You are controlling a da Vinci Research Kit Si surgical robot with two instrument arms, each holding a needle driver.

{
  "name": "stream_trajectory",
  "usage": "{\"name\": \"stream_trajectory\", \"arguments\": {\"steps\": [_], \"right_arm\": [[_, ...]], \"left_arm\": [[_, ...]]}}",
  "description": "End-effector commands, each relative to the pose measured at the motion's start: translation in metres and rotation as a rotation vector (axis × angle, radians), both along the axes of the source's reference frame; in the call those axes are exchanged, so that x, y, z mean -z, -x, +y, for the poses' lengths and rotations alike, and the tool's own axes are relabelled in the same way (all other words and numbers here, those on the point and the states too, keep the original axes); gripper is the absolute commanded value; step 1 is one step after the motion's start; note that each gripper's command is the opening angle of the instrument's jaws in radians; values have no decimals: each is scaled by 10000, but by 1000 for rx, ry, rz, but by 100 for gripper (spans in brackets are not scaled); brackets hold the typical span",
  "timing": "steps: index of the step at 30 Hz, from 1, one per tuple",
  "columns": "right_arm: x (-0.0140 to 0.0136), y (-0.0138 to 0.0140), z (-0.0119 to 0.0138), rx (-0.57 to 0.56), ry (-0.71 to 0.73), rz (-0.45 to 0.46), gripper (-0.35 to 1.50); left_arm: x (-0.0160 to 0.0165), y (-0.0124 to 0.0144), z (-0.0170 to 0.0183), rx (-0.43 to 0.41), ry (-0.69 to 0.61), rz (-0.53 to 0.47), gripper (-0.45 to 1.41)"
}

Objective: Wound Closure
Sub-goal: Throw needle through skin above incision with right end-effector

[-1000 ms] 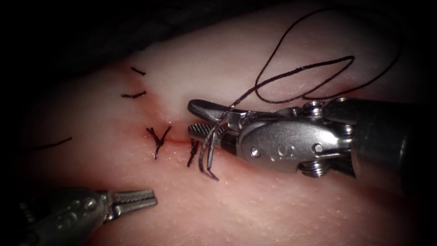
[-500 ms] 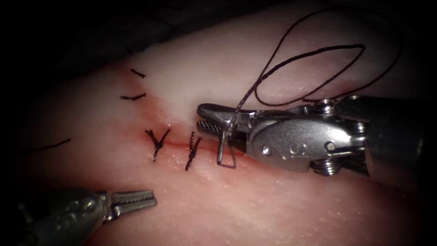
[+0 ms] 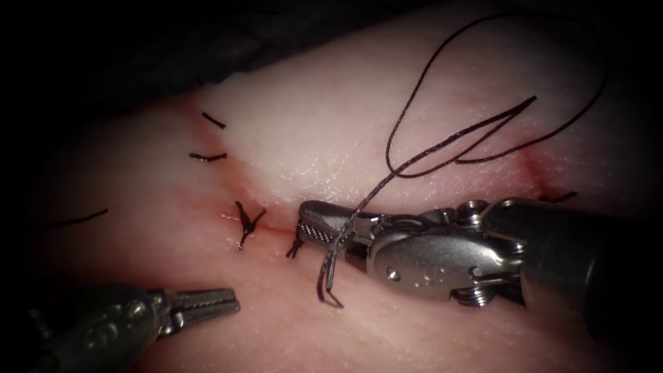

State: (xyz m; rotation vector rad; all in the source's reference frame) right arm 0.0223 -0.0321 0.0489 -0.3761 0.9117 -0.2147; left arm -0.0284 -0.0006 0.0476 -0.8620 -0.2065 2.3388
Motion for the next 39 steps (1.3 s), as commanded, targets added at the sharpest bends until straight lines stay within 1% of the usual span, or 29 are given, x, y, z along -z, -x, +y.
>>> {"name": "stream_trajectory", "arguments": {"steps": [1, 6, 9, 12, 18, 27, 33, 36, 39], "right_arm": [[-9, -6, 3, 1, -11, -6, -35], [-22, 0, -8, 4, -36, -28, -35], [-30, 11, -12, -24, -63, -49, -35], [-37, 16, -14, -29, -89, -63, -35], [-52, 16, -20, -45, -155, -92, -35], [-65, 18, -23, -56, -228, -118, -35], [-72, 30, -28, -85, -250, -136, -35], [-79, 43, -34, -100, -263, -156, -35], [-81, 47, -38, -99, -265, -163, -35]], "left_arm": [[-3, 5, 9, 1, 4, -2, -45], [-3, 6, 9, 2, 4, -1, -45], [-3, 5, 9, 1, 4, -1, -45], [-3, 6, 9, -3, 8, 0, -45], [-2, 6, 8, -3, 8, 0, -45], [-3, 7, 9, -6, 12, 1, -45], [-4, 7, 9, -11, 16, 2, -45], [-4, 7, 9, -11, 16, 2, -45], [-4, 7, 9, -11, 16, 2, -45]]}}
